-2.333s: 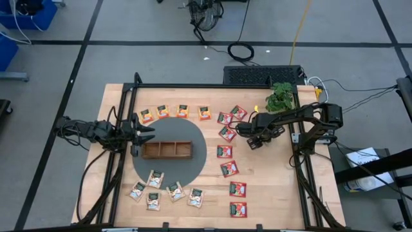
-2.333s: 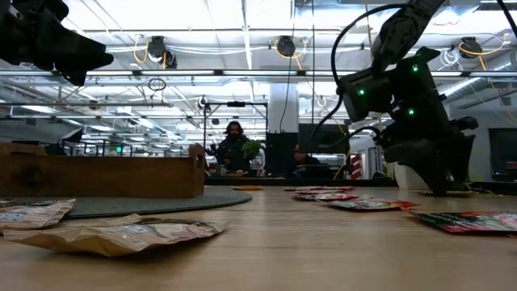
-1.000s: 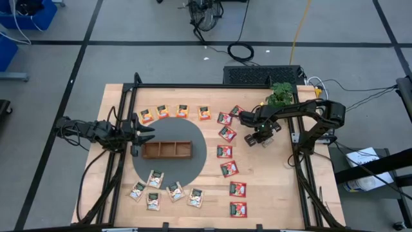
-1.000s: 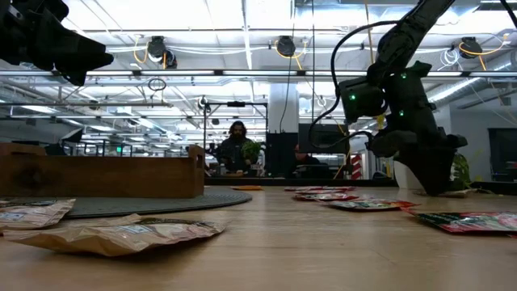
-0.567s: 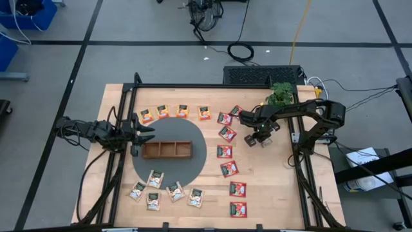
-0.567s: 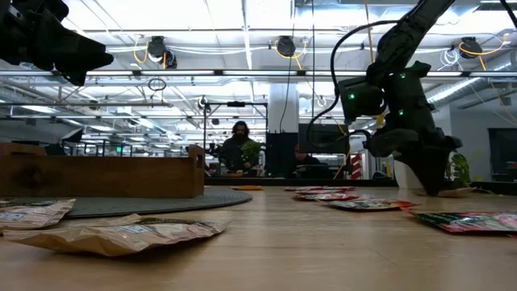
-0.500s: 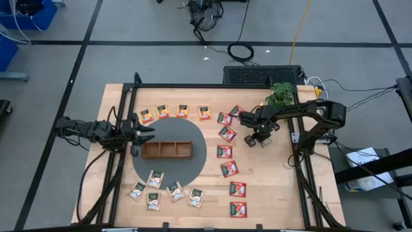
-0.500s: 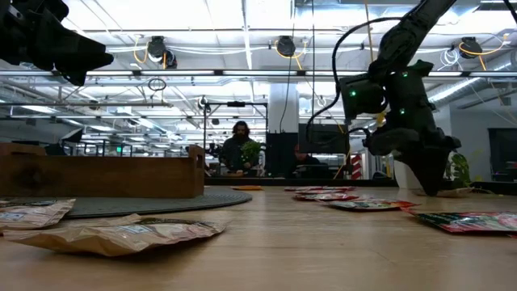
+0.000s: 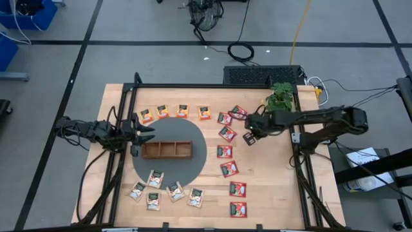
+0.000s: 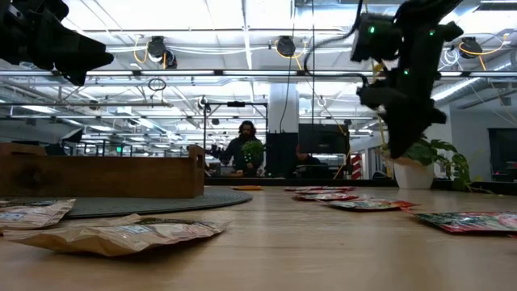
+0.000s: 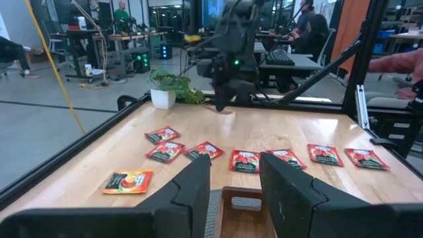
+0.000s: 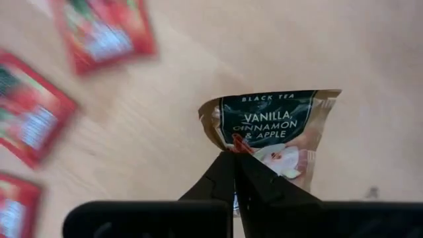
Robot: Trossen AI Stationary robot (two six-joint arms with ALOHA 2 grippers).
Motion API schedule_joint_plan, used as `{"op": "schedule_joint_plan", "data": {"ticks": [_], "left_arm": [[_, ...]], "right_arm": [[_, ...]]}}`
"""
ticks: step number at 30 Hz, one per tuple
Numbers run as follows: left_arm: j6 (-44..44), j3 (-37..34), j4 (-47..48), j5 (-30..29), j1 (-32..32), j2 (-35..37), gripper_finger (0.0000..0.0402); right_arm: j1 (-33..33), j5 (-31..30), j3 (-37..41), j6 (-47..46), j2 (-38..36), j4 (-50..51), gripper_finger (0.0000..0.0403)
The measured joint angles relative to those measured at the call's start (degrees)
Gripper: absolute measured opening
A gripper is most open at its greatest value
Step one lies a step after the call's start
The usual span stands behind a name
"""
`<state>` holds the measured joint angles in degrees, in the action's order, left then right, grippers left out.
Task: Pick & Place Tea
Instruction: Put the brown tea bag into the left section of the wooden organizer
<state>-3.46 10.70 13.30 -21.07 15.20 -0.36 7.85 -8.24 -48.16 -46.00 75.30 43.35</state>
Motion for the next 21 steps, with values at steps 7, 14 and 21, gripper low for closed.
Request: {"op": "schedule_joint_plan", "data": {"ticks": [7,14,21], "left_arm": [[0.0,0.0,0.1,0.0,0.0,0.0,0.0134],[0.0,0.0,0.1,0.0,0.0,0.0,0.0134],[0.0,0.0,0.1,0.0,0.0,0.0,0.0134]], "right_arm": [[-7.6,-12.0,-0.1,3.7,0.0,-12.5,0.0],[-13.1,-27.4,-0.1,14.6,3.1,-24.3,0.0],[-15.2,-35.7,-0.1,26.4,9.4,-39.7,0.0]]}}
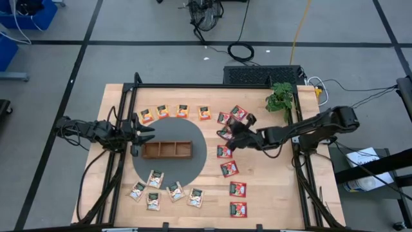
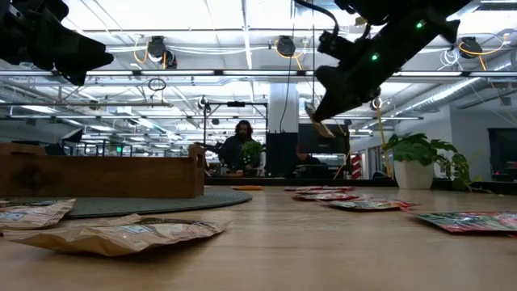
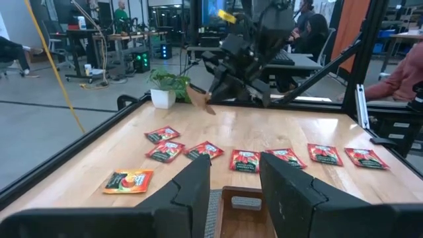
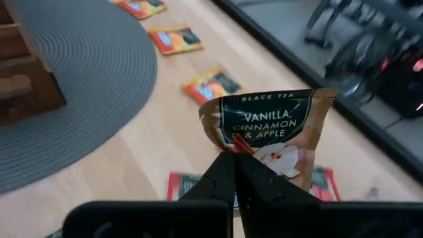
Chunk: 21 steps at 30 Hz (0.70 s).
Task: Pick & Place Tea
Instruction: Put the brown tea bag into the left section of the wooden organizer
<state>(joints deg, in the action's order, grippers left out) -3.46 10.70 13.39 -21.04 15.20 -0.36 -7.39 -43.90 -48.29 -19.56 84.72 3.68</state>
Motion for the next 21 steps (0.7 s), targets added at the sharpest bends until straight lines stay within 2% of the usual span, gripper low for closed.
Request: {"op": "schedule_joint_plan", "data": {"ticks": [10,14,17,21], "left_arm": [[-0.3,0.0,-7.7,-0.1,0.0,0.0,0.0134],[1.2,0.0,-10.5,-1.6,0.0,0.0,0.0134],[0.3,0.0,-11.3,-5.9,-0.1,0.0,0.0134],[0.1,0.0,-12.1,-8.0,-0.1,-0.3,0.0134]], "right_arm": [[-0.2,-11.7,0.0,20.4,9.4,-29.4,0.0],[-0.1,-13.2,0.0,28.0,12.2,-40.8,0.0],[0.2,-13.2,0.0,32.1,13.8,-46.6,0.0],[1.2,-13.2,0.0,35.8,15.3,-51.6,0.0]]}}
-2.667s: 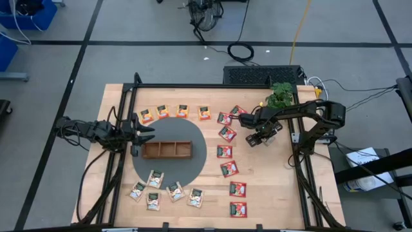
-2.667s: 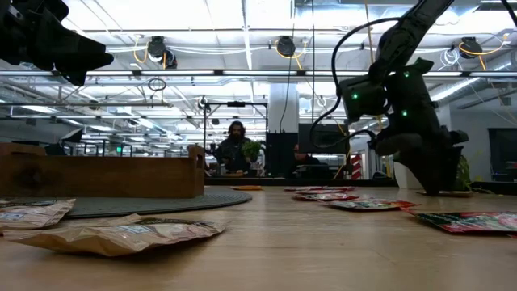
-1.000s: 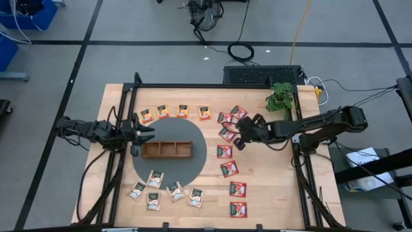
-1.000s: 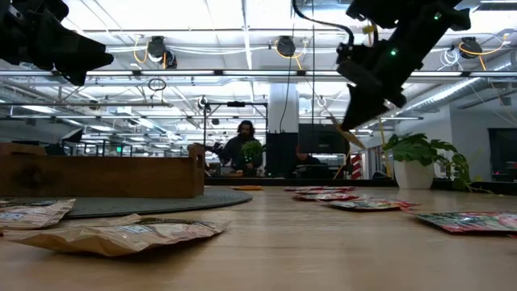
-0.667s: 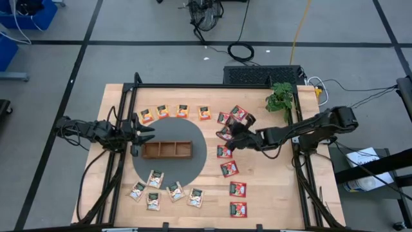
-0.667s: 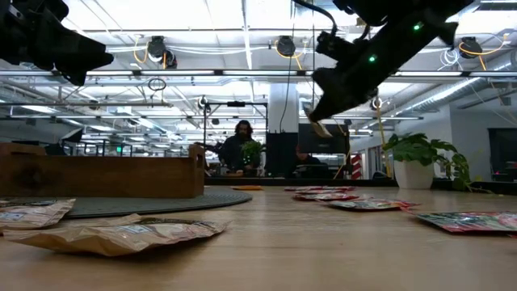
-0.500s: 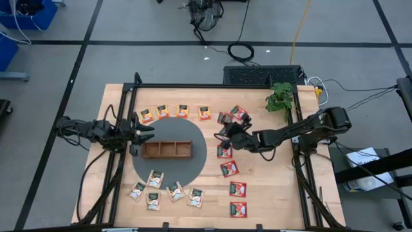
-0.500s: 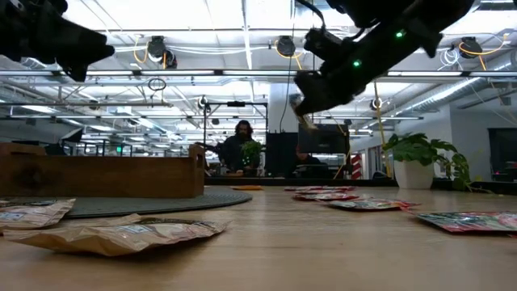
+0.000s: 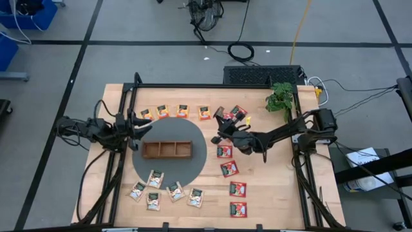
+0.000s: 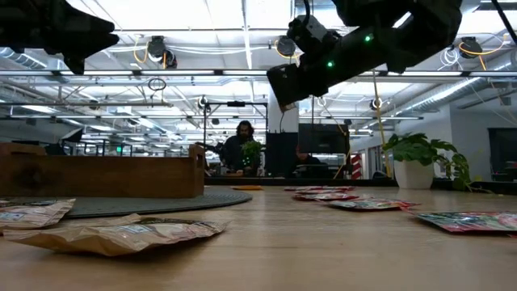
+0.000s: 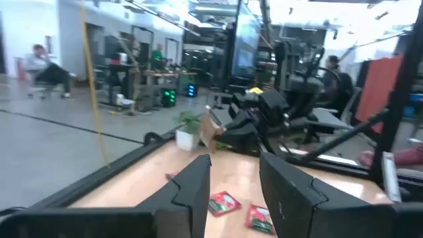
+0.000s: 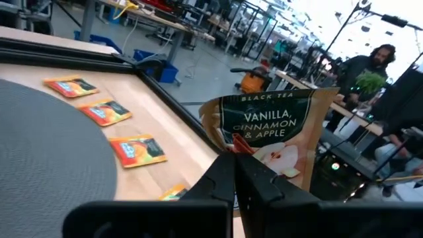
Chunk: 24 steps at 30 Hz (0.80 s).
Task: Pick & Place Tea
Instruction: Put the brown tea bag into the left section of the wooden organizer
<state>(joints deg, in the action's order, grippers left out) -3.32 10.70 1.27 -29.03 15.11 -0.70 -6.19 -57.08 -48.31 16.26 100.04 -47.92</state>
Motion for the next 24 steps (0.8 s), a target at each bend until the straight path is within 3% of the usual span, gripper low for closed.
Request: {"op": "schedule_joint_plan", "data": {"ticks": [6,12,16,20,24], "left_arm": [[-0.2,-0.6,-7.8,-10.1,-0.8,-7.1,0.0134],[0.8,-1.0,-24.7,-5.1,-5.1,-27.9,0.0141],[-1.7,4.2,-28.4,-7.0,-8.7,-42.3,0.0184],[-7.4,14.6,-21.4,-7.0,-13.6,-53.7,0.0244],[-14.2,31.0,0.5,7.2,-19.1,-62.2,0.0279]], "right_arm": [[1.3,1.6,-1.0,2.8,1.2,-2.0,0.0],[2.2,3.4,-3.2,5.0,2.6,-2.0,0.0],[2.4,5.6,-4.8,5.5,4.6,-2.0,0.0],[2.2,6.5,-6.6,5.7,6.4,-1.4,0.0],[1.3,6.8,-7.7,6.0,8.4,-0.4,0.0]]}}
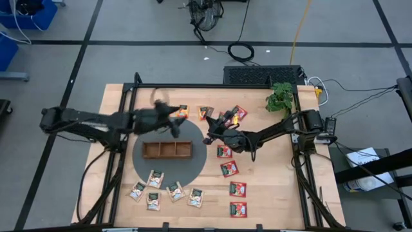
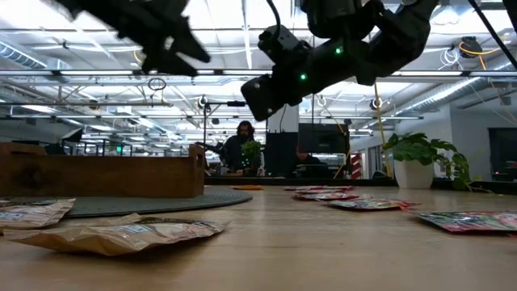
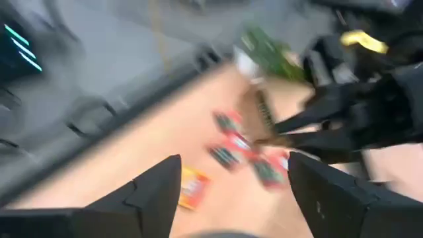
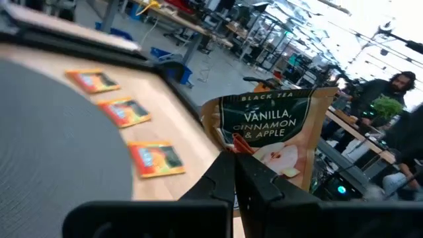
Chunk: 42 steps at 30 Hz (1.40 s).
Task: Pick & Place Tea
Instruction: Put the brown tea bag into the left section of the wooden organizer
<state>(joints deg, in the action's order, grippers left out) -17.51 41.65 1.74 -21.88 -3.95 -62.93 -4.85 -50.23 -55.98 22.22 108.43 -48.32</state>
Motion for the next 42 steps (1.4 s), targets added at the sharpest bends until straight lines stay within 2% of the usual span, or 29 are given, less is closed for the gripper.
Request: {"op": "schedule_joint_plan", "data": {"ticks": [3,7,10,14,20,27,38,42], "left_arm": [[-0.7,11.8,13.3,11.2,-3.3,-7.0,0.0284],[-0.6,24.2,24.3,16.5,-5.9,-13.4,0.0276],[-2.5,29.6,29.1,20.7,-7.0,-17.4,0.0269],[-8.5,33.1,32.2,26.5,-7.2,-21.9,0.0267],[-8.1,35.4,35.8,23.9,-7.3,-25.5,0.0275],[-5.5,35.4,35.8,14.0,-6.8,-25.4,0.0261],[-8.8,35.4,36.3,18.8,-6.8,-25.5,0.0263],[-9.7,35.4,36.2,18.8,-6.5,-27.2,0.0255]], "right_arm": [[-0.7,1.1,-0.9,0.0,1.2,0.9,0.0],[-1.0,0.8,-1.3,0.8,2.0,1.1,0.0],[-1.2,0.8,-1.3,1.5,1.9,0.9,0.0],[-1.3,0.8,-1.3,3.4,1.9,0.6,0.0],[-1.3,1.0,-1.3,4.2,1.9,0.7,0.0],[-1.3,3.3,-1.3,5.7,1.9,0.1,0.0],[-1.0,3.8,-1.2,6.1,1.9,-0.8,0.0],[-1.0,3.8,-1.2,6.9,1.9,-2.0,0.0]]}}
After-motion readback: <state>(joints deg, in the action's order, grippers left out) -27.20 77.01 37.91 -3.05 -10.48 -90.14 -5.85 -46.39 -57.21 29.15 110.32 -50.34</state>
